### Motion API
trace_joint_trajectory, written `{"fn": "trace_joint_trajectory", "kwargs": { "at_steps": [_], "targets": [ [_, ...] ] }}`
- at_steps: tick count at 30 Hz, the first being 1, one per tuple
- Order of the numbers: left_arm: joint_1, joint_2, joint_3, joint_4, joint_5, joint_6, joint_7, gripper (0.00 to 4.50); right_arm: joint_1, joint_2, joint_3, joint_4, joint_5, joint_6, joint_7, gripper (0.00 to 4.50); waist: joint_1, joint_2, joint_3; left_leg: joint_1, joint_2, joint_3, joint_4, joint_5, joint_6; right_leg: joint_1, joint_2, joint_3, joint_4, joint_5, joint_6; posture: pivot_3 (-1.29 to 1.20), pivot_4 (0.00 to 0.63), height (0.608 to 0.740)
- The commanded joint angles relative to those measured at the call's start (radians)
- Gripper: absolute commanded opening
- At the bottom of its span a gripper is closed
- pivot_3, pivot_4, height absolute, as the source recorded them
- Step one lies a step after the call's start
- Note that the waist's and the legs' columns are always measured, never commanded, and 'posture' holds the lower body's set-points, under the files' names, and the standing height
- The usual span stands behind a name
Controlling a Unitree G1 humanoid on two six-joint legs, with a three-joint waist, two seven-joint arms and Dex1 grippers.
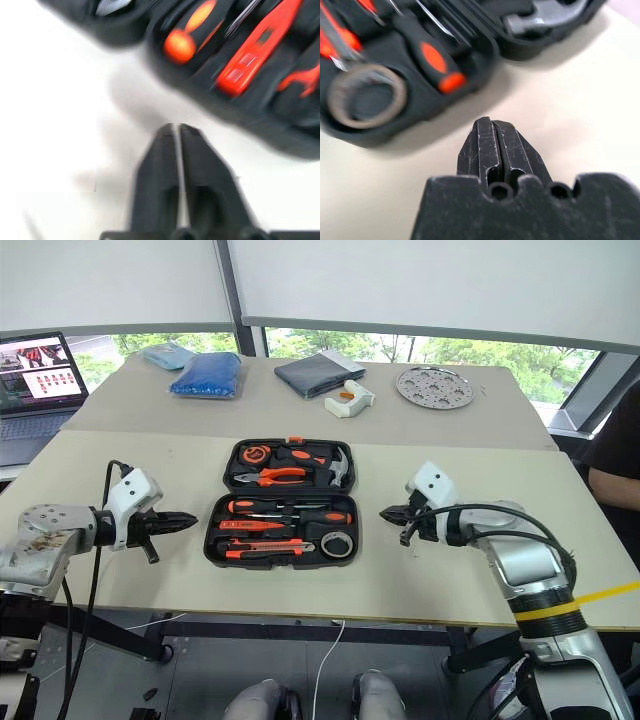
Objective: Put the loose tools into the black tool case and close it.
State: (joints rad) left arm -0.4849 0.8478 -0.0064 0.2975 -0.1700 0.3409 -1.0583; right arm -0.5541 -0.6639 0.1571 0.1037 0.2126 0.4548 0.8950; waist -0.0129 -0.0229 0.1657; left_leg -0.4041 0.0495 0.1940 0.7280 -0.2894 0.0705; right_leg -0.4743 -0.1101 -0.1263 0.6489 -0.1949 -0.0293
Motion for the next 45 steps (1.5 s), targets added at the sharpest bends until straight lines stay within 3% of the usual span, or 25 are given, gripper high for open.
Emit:
{"fn": "trace_joint_trajectory", "kwargs": {
  "at_steps": [1,6,13,23,29,30,31,32,37,42,45],
  "targets": [
    [-0.078,-0.054,-0.036,0.038,0.037,-0.036,0.034,0.04,-0.056,0.038,0.029,0.050,-0.054,-0.122,0.003,0.00,0.001,0.000,0.000,0.000,0.000,0.001,0.000,0.000,0.000,0.000,0.000,0.000,0.001,0.000,0.000,0.00,0.150,0.718],
    [-0.133,-0.133,-0.081,0.056,0.024,-0.058,-0.037,0.04,-0.050,0.066,0.055,0.054,-0.045,-0.192,0.098,0.00,0.001,0.000,0.000,0.000,0.000,0.002,0.001,0.000,0.000,0.000,0.001,0.000,0.001,0.000,0.000,0.00,0.150,0.718],
    [-0.135,-0.154,-0.144,-0.015,0.010,-0.066,-0.194,0.04,0.063,-0.005,0.029,-0.131,0.027,-0.160,0.245,0.00,0.008,0.000,0.000,-0.002,-0.001,0.001,0.000,0.000,0.000,0.000,-0.002,-0.003,0.000,0.000,0.000,0.00,0.150,0.718],
    [-0.088,-0.130,-0.205,-0.041,0.068,-0.155,-0.276,0.04,0.247,-0.085,-0.051,-0.317,-0.001,-0.092,0.182,0.00,0.007,0.000,0.000,-0.001,0.000,0.001,0.001,0.000,0.000,0.000,-0.002,-0.002,0.000,-0.002,0.003,0.00,0.150,0.718],
    [-0.104,-0.081,-0.141,0.075,0.086,-0.123,-0.239,0.04,0.295,-0.145,-0.130,-0.329,0.005,0.000,0.143,0.00,0.012,0.000,0.000,0.000,-0.001,0.001,0.001,0.000,0.001,0.002,-0.003,-0.001,0.001,-0.002,0.003,0.00,0.150,0.718],
    [-0.119,-0.061,-0.120,0.114,0.079,-0.099,-0.239,0.53,0.297,-0.160,-0.161,-0.330,0.031,0.037,0.148,0.58,0.012,0.000,0.000,0.000,0.000,0.000,0.001,0.000,0.001,0.002,-0.003,-0.001,0.001,-0.002,0.003,0.00,0.150,0.718],
    [-0.144,-0.049,-0.096,0.156,0.064,-0.061,-0.238,0.62,0.285,-0.161,-0.194,-0.323,0.061,0.090,0.137,0.68,0.012,0.000,0.000,0.000,0.000,0.000,0.001,0.000,0.001,0.002,-0.003,-0.002,0.001,-0.002,0.003,0.00,0.150,0.718],
    [-0.181,-0.047,-0.074,0.205,0.049,-0.010,-0.226,1.09,0.256,-0.150,-0.226,-0.305,0.095,0.158,0.111,1.11,0.011,0.000,0.000,0.000,0.000,0.000,0.002,0.000,0.001,0.002,-0.003,-0.002,0.001,-0.002,0.003,0.00,0.150,0.718],
    [-0.408,-0.132,-0.003,0.349,-0.055,0.285,-0.182,2.81,0.040,-0.051,-0.297,-0.198,0.245,0.451,0.014,2.77,0.000,-0.001,0.000,-0.001,0.001,-0.001,0.002,0.000,0.001,0.002,-0.001,-0.003,0.001,0.002,0.001,0.00,0.150,0.718],
    [-0.569,-0.247,-0.006,0.501,-0.030,0.406,-0.056,4.50,-0.178,0.059,-0.247,0.035,0.177,0.504,-0.139,4.48,-0.002,-0.001,0.000,-0.001,-0.001,0.000,0.003,0.001,0.002,0.002,-0.001,-0.002,0.002,0.002,0.001,0.00,0.150,0.718],
    [-0.624,-0.304,-0.011,0.602,-0.003,0.389,0.014,4.50,-0.255,0.101,-0.203,0.161,0.128,0.503,-0.201,4.48,-0.005,-0.001,0.000,-0.001,-0.001,0.001,0.002,0.001,0.002,0.001,-0.001,-0.002,0.004,0.002,-0.001,0.00,0.150,0.718]
  ]
}}
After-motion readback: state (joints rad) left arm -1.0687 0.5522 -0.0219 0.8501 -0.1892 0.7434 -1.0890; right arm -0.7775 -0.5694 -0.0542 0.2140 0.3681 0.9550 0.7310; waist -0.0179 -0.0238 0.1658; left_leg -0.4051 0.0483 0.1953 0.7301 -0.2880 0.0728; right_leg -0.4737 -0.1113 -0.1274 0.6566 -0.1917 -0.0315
